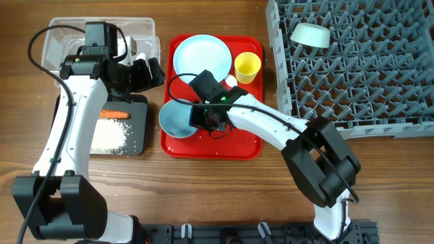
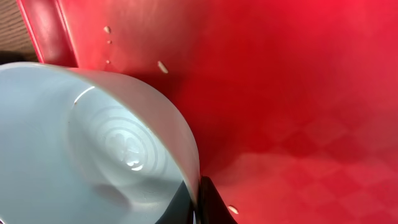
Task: Sort waste into correct bins and load items into the dishwasher rack
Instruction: 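Carry the light-blue bowl right and set it in the rack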
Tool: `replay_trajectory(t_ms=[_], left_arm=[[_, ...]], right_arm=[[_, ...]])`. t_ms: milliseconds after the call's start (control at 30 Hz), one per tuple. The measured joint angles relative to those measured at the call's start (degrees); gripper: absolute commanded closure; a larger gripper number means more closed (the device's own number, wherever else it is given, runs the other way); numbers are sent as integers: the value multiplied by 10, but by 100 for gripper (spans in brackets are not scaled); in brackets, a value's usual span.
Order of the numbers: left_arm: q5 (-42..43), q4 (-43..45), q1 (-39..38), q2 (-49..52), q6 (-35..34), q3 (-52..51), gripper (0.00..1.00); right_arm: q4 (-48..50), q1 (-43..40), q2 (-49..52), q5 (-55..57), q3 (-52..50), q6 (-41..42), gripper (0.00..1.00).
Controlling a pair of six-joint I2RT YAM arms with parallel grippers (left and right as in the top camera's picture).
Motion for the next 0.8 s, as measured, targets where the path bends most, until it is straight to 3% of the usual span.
replay_trajectory(t_ms=[100,200,300,433,533,600,700,800], left_arm=[[0,0,0,0,0,0,0],[0,0,0,0,0,0,0],[0,0,0,0,0,0,0],[0,0,0,0,0,0,0],[0,0,0,0,0,0,0],[0,0,0,0,0,0,0],[0,0,0,0,0,0,0],[0,-1,0,0,0,0,0]], right_arm=[[-25,-21,-22,3,-1,-26,96],[-32,-48,-110,42,-2,-76,96],[-46,-69,-231,141,-2,-116,96],[-50,-92,-345,422,-2,-204,96],[-41,-138,-333,679,-2,-323,96],[-37,-187,-304,786,-2,-398,96],[-26,-244,-259,838,-2,-461,96],[79,-316,-159,869,-4,-632,96]])
